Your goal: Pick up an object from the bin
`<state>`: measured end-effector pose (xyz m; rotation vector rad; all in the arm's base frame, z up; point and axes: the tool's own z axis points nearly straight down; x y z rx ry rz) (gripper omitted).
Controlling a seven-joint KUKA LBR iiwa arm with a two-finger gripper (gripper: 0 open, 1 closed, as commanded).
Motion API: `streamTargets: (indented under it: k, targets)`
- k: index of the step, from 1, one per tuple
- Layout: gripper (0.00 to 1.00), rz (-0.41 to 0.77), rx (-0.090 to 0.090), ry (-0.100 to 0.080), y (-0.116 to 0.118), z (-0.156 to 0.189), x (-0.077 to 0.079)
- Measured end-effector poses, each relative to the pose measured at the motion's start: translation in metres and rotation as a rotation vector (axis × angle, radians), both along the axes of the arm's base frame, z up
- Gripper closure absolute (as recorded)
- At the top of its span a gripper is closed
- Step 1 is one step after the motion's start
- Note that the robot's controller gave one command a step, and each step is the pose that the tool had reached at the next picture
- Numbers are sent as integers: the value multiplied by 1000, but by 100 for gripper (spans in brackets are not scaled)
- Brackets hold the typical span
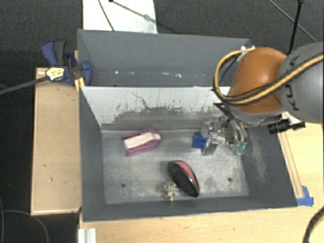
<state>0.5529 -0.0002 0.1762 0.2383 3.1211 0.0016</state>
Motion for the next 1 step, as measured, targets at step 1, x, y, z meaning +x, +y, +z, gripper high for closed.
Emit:
streamTargets:
  k: [1]
  targets:
    - [100,9,0,3,3,54,-24]
